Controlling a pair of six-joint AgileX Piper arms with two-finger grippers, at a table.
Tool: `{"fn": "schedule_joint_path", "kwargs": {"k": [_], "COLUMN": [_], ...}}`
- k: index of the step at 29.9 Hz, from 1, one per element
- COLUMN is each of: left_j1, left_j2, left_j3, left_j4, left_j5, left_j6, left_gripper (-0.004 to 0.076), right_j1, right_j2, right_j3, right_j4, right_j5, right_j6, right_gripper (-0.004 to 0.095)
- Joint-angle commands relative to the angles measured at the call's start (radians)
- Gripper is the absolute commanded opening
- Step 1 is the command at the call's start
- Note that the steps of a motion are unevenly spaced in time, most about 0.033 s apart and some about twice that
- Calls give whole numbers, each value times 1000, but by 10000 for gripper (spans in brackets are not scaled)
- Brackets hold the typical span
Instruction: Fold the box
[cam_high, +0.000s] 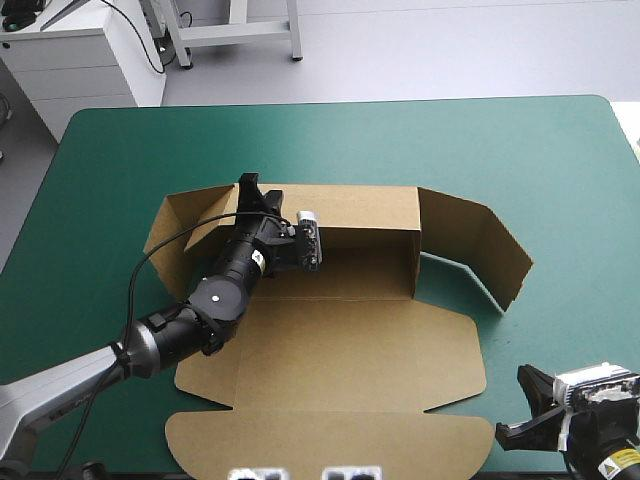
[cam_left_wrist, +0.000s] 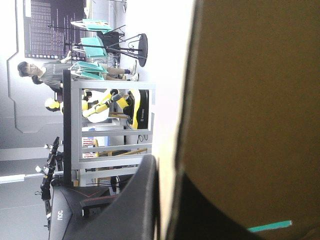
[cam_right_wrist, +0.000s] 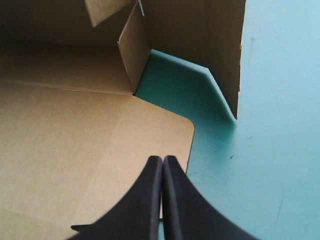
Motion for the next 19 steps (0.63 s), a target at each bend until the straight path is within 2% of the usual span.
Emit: {"fn": "schedule_joint_path", "kwargs": {"k": [1,3,7,9,14,19], "left_j1": [-4,-4,-4,-6,-6,-6], "left_j2": [-26,-21,-20,-20,-20,-20], "left_j3": [-15,-15,-15,-15,-15,-15], "left_j4": [58,58,58,58,58,58], "left_j5": [55,101,123,118,118,104], "left_j6": [-92,-119,-152,-151,-137,-97], "left_gripper": [-8,-8,-8,-8,-8,-8], "right_j1": [-2,-2,-2,-2,-2,-2], "right_j2": [13,22,89,144,342,581], "right_j3": [-20,-20,-27,-46,-154,-353], "right_j4": [47,59,157,205,212,214], "right_j5": [-111,-126,-153,-201,-262,-244], "right_j6": [-10,-24,-163,-146,-134,-156], "right_gripper": [-14,-14,-14,-14,-14,-14]}}
